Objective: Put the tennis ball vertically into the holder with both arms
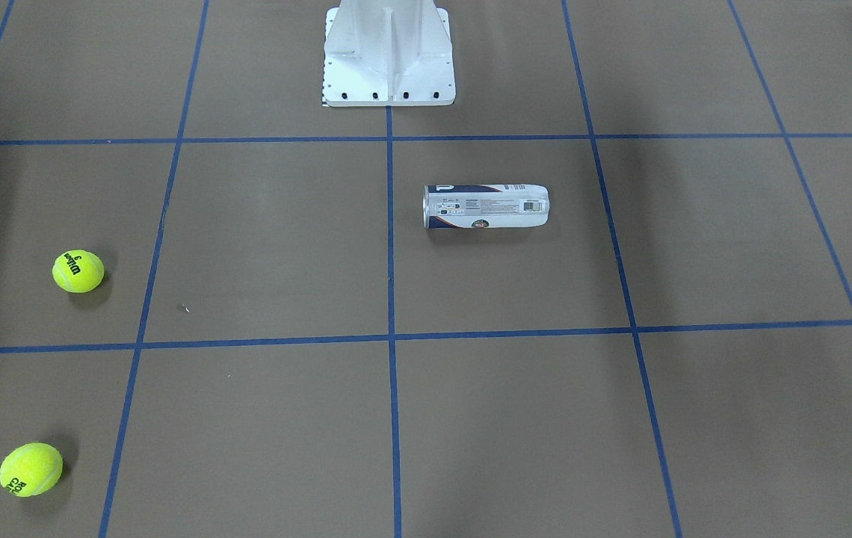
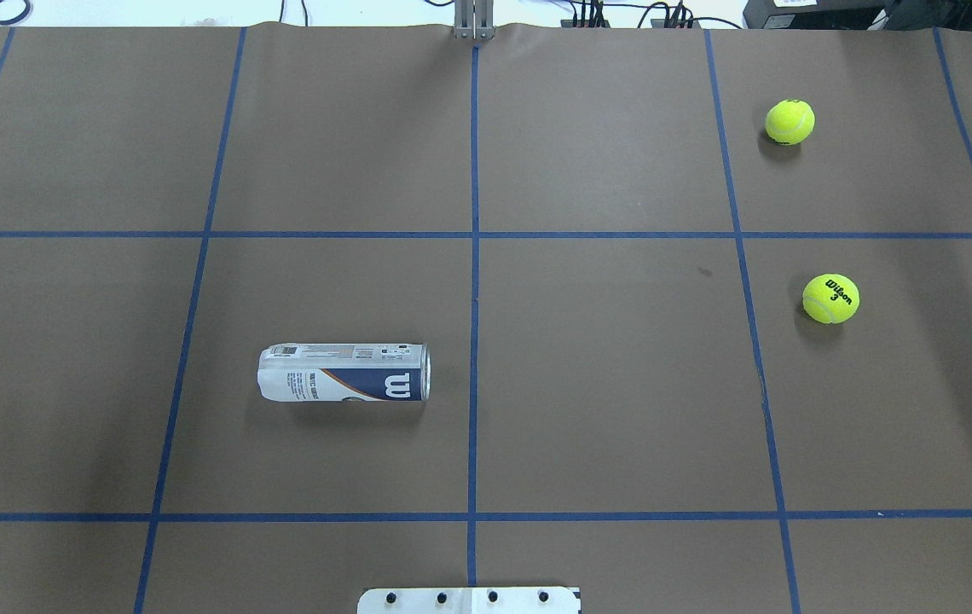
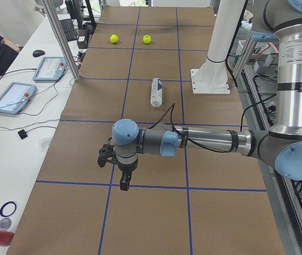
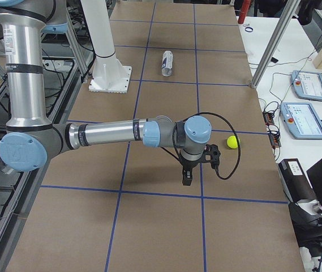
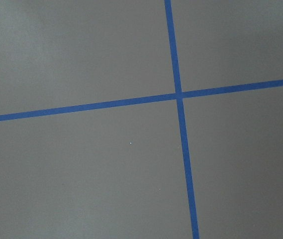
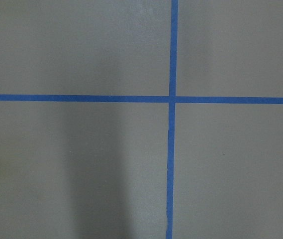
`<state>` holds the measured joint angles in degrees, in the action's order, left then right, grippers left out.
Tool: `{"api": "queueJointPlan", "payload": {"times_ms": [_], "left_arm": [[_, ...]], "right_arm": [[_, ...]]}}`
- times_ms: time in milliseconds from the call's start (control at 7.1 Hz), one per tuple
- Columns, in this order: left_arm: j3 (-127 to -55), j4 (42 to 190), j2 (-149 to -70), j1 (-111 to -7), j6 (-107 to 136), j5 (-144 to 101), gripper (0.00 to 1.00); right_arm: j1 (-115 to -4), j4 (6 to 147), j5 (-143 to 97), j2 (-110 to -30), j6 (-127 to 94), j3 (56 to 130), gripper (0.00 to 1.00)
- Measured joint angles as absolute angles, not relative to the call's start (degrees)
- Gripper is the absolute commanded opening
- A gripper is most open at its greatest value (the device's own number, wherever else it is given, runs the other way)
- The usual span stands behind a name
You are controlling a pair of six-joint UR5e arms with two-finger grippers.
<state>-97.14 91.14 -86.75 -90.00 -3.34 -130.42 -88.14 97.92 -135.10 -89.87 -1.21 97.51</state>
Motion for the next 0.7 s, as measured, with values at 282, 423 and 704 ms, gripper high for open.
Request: {"api": "queueJointPlan", "payload": {"times_ms": [282, 423, 704], "left_arm": [[-97.06, 91.14, -86.80, -89.94, -3.16, -130.39, 1.00], [-96.98, 91.14, -86.92, -89.93, -3.08, -130.31, 1.00], [-97.18, 91.14, -87.60, -89.91, -2.90, -130.43, 1.00]], "right_arm": [[-88.21, 97.91, -135.09, -90.24, -1.02, 97.48, 0.99], [-88.23, 97.91, -135.09, -90.30, -1.10, 97.47, 0.99], [-88.24, 97.91, -135.10, -90.31, -1.27, 97.58, 0.99]]}}
